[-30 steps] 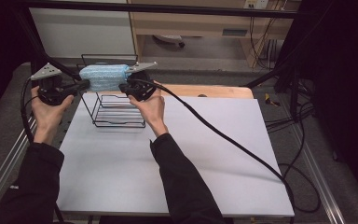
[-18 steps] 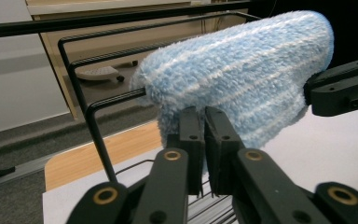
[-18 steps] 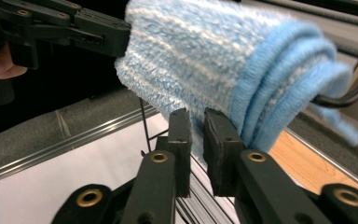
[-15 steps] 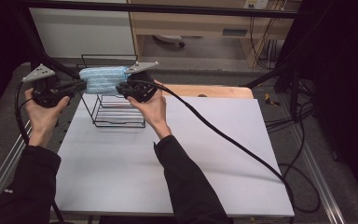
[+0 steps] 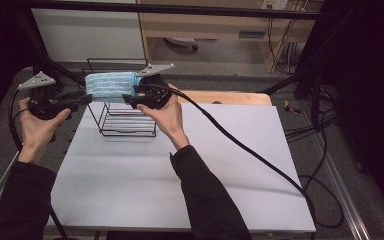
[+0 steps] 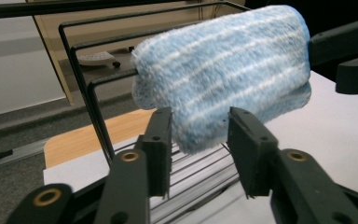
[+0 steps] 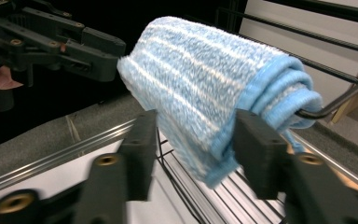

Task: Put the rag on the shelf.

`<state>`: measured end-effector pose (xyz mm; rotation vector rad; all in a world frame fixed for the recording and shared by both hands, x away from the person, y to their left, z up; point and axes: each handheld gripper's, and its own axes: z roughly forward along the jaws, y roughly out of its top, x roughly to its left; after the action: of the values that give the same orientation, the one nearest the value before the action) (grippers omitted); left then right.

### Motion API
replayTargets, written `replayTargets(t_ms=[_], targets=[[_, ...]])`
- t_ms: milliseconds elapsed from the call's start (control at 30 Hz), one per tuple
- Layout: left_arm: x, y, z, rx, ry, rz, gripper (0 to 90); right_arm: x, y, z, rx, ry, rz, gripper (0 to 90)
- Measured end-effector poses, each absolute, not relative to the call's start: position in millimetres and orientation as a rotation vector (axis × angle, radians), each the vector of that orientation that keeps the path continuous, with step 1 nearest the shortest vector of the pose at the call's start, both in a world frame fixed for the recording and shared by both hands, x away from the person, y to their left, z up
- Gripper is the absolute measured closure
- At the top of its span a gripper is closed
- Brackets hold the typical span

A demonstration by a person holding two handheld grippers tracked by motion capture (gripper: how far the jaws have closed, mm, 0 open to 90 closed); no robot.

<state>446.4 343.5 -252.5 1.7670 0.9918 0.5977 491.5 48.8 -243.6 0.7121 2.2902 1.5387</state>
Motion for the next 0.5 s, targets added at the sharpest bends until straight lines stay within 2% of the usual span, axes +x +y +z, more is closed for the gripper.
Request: replayTargets(t_ms=[167, 500], targets=[[439, 342, -260, 1.789, 0.992, 0.584, 44.5, 486, 39, -243, 0.718, 2.283, 1.502, 33.2], [435, 341, -269, 1.809, 1.008, 0.588, 35.8, 479, 17, -243, 0.738, 2.259, 1.51, 24.8]])
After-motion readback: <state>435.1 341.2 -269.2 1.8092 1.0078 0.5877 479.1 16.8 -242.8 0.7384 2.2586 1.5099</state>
